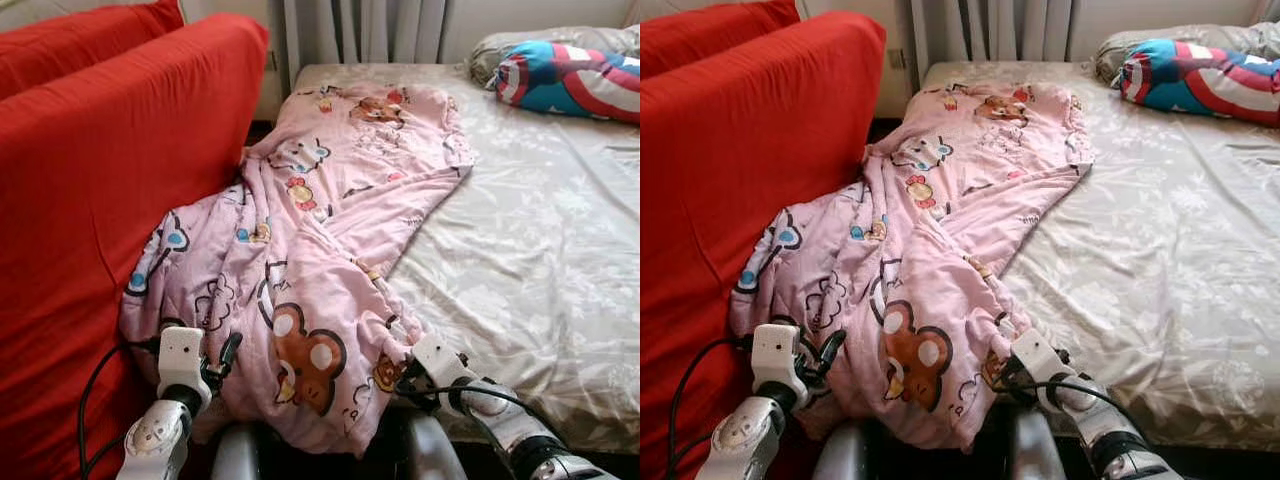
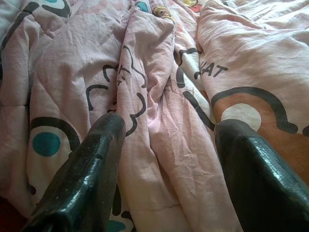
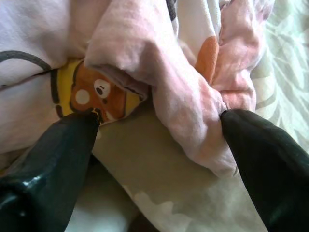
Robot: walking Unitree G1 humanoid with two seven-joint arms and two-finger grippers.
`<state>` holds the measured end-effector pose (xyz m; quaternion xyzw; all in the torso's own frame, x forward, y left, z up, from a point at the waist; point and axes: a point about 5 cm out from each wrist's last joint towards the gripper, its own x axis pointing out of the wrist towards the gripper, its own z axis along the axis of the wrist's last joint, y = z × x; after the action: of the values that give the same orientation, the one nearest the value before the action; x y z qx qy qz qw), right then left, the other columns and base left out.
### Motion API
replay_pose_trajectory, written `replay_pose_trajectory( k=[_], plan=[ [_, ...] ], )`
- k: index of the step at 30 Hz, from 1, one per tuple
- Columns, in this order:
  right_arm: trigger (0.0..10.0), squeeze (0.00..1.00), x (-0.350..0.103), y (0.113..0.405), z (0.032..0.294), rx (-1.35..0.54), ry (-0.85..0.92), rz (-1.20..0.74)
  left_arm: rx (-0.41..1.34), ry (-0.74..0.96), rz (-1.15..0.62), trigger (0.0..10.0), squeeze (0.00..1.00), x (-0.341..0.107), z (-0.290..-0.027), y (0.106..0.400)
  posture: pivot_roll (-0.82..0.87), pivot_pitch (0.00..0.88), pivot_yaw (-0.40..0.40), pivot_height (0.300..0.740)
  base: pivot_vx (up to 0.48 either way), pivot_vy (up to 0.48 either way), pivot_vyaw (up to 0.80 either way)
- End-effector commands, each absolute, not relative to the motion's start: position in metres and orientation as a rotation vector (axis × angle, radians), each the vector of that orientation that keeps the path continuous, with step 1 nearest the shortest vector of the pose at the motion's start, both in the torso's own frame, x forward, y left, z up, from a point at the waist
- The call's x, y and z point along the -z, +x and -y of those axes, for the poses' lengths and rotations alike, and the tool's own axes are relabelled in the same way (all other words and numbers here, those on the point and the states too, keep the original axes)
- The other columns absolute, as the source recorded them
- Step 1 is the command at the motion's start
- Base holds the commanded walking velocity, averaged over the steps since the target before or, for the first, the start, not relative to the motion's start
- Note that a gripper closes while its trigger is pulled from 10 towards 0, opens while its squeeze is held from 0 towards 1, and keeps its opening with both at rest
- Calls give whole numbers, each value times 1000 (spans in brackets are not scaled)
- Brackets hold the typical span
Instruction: Clean up the room
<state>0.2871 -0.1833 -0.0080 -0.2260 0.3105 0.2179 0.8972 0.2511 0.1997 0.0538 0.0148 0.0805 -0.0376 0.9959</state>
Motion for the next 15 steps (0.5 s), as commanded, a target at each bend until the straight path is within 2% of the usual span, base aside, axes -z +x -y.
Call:
replay_pose_trajectory(
  k=[1,7,15],
  plan=[
    [10000,0,5,292,180,-431,-483,-618,67,44,-168,10000,0,-54,-202,248,25,117,24,578,0,0,0],
    [10000,0,-4,300,187,-346,-510,-567,68,41,-172,10000,0,-53,-199,245,24,125,18,578,0,0,0],
    [10000,0,-2,298,187,-339,-510,-583,66,35,-177,10000,0,-52,-198,243,23,150,13,578,0,0,0]
  ],
)
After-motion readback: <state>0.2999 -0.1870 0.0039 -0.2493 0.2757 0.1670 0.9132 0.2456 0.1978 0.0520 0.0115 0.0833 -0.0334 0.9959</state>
